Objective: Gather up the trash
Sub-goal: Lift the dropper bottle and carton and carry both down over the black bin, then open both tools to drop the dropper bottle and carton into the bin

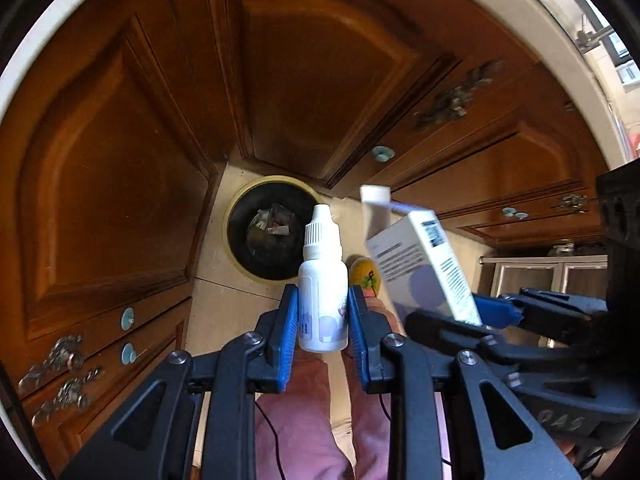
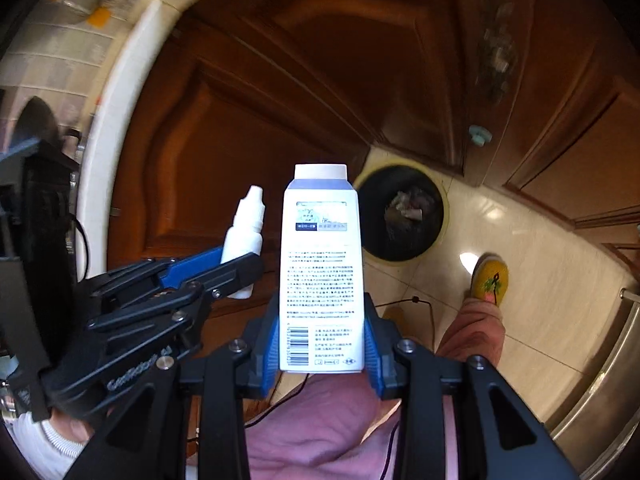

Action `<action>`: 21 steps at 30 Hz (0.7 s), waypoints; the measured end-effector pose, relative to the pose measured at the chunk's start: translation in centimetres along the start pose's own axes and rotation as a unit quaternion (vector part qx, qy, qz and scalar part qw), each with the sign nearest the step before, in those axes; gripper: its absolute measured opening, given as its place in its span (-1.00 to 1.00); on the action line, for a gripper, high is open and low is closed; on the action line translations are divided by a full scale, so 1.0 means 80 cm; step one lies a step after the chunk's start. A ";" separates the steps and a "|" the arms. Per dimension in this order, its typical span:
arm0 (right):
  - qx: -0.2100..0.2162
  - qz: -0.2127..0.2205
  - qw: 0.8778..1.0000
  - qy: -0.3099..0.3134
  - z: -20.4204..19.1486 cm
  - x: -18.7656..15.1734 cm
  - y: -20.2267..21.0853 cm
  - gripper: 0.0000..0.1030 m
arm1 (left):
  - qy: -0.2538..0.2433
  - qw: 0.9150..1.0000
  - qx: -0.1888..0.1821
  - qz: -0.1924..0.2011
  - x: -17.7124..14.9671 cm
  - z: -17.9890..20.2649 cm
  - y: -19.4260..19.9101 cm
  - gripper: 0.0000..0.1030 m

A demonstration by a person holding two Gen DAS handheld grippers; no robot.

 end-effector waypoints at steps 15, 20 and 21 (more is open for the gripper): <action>-0.052 -0.056 0.996 -0.056 0.093 0.040 -0.140 -0.32 | 0.010 0.996 0.027 -0.080 0.022 -0.030 -0.175 -0.56; -0.054 -0.050 0.995 -0.065 0.109 0.068 -0.157 -0.31 | 0.007 0.996 0.020 -0.082 0.035 -0.030 -0.192 -0.51; -0.056 -0.051 0.995 -0.066 0.110 0.074 -0.162 -0.31 | 0.006 0.997 0.019 -0.080 0.038 -0.030 -0.192 -0.37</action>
Point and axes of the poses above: each gripper's, at about its wrist camera, not at the fingertips, and y roughly against the way its jaws point, z to its right, x to its top, the point moved 5 cm from there along -y, roughly the way its jaws point, and after that the axes turned 15 degrees about x, right-handed, at the moved point
